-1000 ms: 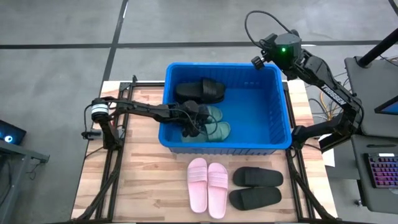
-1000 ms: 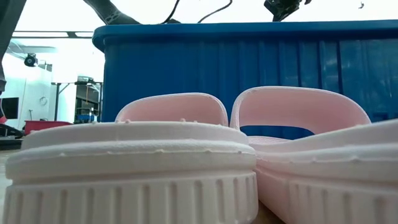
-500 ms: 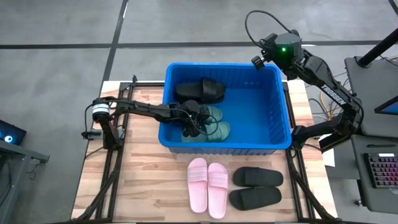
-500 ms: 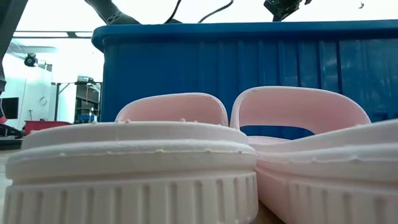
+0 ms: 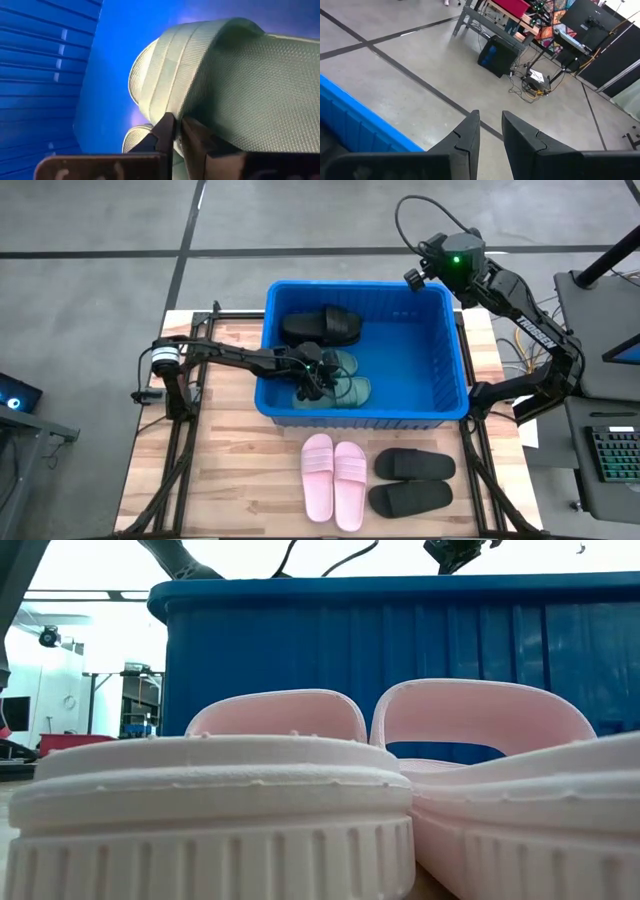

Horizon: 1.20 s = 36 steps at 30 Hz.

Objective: Pick and place slides into bin
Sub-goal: Put the green slipper into the blue bin

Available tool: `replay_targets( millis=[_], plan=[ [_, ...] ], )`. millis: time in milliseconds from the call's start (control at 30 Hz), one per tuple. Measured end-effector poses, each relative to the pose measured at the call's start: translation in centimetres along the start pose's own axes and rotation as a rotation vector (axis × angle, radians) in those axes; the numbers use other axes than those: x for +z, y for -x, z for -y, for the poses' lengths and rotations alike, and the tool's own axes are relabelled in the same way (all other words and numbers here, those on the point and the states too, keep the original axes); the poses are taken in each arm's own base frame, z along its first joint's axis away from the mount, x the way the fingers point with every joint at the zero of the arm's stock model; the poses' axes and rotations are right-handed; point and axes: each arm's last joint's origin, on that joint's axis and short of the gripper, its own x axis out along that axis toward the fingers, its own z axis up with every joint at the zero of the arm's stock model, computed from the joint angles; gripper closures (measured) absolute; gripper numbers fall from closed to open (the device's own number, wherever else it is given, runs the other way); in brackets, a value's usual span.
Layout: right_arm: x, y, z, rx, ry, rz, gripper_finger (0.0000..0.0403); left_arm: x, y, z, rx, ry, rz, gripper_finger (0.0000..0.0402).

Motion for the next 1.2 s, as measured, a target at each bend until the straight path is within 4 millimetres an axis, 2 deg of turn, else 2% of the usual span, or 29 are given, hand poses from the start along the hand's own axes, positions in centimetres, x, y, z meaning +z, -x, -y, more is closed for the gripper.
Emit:
replay_targets(
  millis=[433,833,967,1200],
  plan=[
    [0.2,0.0,0.0,-0.004,-0.003,0.014,0.033,0.6,2.0,-0.7,-0.004,-0.032,-0.044,0.0401],
    [0.1,0.0,0.1,-0.006,0.005,0.012,0.033,0.5,2.6,0.2,-0.108,-0.02,-0.063,0.0401],
    [0.1,0.0,0.1,-0.006,0.024,0.012,0.033,0.5,3.1,0.7,-0.168,-0.071,-0.068,0.0401],
    [0.1,0.0,0.1,-0.006,0.024,0.012,0.033,0.7,4.0,0.2,-0.159,-0.121,-0.088,0.0402]
  ],
)
